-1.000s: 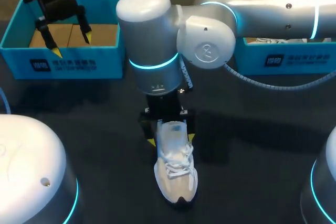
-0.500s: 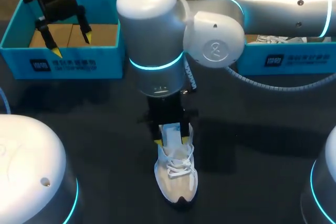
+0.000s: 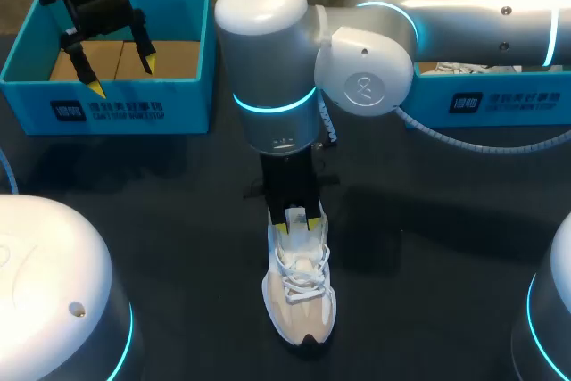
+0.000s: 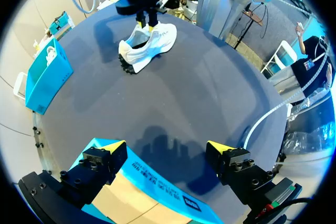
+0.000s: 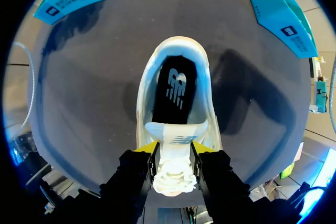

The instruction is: Take the shoe out of the shoebox, open the shoe tongue, remove and reinsert the insole, then place the shoe into the shoebox

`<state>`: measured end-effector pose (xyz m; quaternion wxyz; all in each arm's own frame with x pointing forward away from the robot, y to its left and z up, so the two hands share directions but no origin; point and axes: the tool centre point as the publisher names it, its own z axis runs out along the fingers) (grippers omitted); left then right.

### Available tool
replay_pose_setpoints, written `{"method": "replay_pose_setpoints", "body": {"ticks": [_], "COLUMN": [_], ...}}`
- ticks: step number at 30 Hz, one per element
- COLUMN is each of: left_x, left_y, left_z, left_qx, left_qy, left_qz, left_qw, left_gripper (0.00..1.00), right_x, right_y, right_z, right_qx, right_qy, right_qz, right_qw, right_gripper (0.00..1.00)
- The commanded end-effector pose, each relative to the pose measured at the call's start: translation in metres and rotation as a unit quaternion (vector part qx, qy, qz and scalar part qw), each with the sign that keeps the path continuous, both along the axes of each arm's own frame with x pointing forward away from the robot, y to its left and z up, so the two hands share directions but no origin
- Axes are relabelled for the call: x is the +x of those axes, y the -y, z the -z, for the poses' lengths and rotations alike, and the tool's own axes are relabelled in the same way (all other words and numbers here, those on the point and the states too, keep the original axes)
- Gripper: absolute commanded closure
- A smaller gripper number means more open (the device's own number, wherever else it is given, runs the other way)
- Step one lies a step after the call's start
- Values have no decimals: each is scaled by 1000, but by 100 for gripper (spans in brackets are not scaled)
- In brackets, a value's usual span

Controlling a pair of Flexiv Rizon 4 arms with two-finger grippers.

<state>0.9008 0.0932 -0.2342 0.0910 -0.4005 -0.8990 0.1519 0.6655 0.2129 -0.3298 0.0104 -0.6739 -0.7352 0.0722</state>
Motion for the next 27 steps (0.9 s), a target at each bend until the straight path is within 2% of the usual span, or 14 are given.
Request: {"method": "replay_pose_setpoints", "body": {"ticks": [1,6,13,16,21,24,25,26,27], "left_x": [1,1,1,1,1,1,1,1,1], "left_y": [0,0,0,0,0,0,0,0,0], "left_z": [0,0,0,0,0,0,0,0,0], "left_qx": [1,1,1,1,1,1,1,1,1], "left_qy": [-1,-1,-1,-1,-1,-1,-1,-1,-1], "left_qz": [0,0,0,0,0,0,0,0,0], "left_qw": [1000,1000,1000,1000,1000,1000,1000,1000,1000], "left_gripper": [0,0,0,0,0,0,0,0,0], "right_x": [-2,-7,12,15,14,19,22,25,28], "right_y": [0,-1,6,8,14,21,23,23,23], "right_z": [-8,-23,2,4,-23,-48,-52,-56,-60], "right_qx": [-14,-45,-17,-8,-10,9,6,2,6], "right_qy": [7,10,10,10,24,18,9,17,19], "right_qz": [2,8,-12,-18,-64,-143,-165,-195,-233], "right_qw": [1000,999,1000,1000,998,990,986,981,972], "right_gripper": [64,64,63,64,64,60,58,51,41]}}
